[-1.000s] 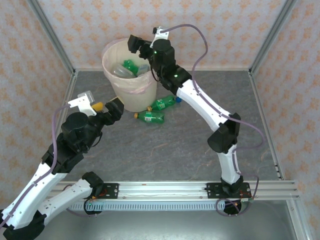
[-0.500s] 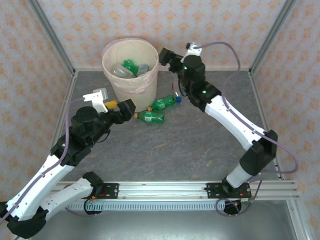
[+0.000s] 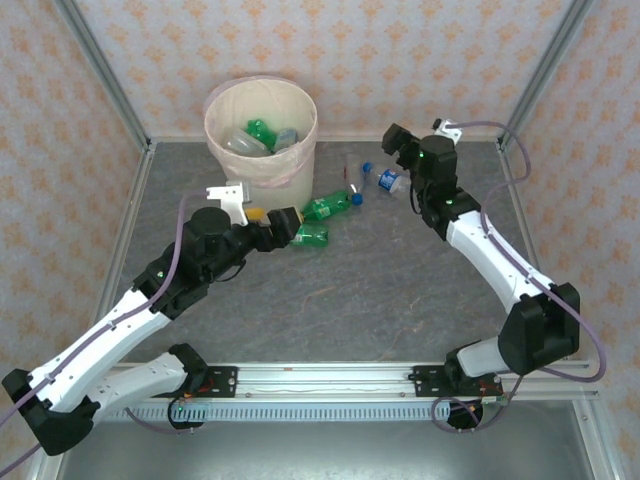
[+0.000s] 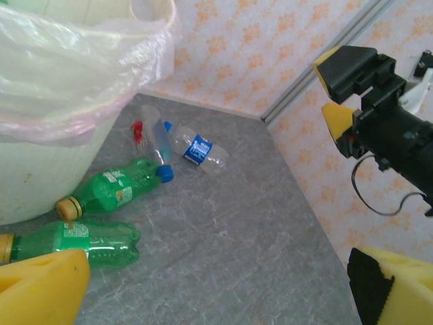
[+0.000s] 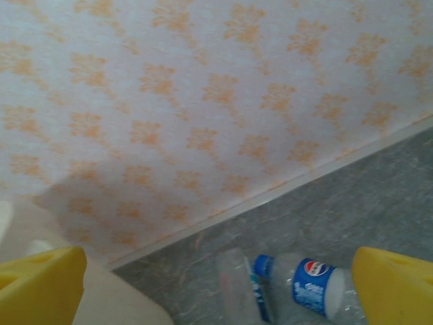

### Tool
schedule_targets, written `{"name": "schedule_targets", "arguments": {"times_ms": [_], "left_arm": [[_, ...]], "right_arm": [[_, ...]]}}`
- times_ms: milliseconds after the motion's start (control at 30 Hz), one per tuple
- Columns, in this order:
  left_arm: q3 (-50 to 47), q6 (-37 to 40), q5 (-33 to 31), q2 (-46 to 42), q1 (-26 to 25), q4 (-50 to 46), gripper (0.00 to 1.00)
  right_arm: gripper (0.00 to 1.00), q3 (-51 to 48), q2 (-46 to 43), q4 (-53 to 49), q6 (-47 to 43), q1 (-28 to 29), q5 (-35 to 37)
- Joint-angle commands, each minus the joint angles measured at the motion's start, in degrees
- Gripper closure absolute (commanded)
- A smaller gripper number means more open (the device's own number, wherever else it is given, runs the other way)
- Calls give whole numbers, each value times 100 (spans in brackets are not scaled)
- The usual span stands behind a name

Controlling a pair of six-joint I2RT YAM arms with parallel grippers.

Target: Put the plastic bottles in the bin

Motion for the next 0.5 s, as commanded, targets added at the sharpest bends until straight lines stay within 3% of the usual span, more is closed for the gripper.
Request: {"name": "schedule_targets", "arguments": {"times_ms": [0,267,467], "left_arm": [[100,14,-141,108,-143,195,1],[220,62,-359,273,-377,159,1],[285,71,-377,293,-411,73,1]], "right_arm": [[0,65,355,54,-238,-274,-424],[0,1145,1898,-578,-380,-595,-1177],[0,2073,2905,-999,-567,-618,-1287]]}}
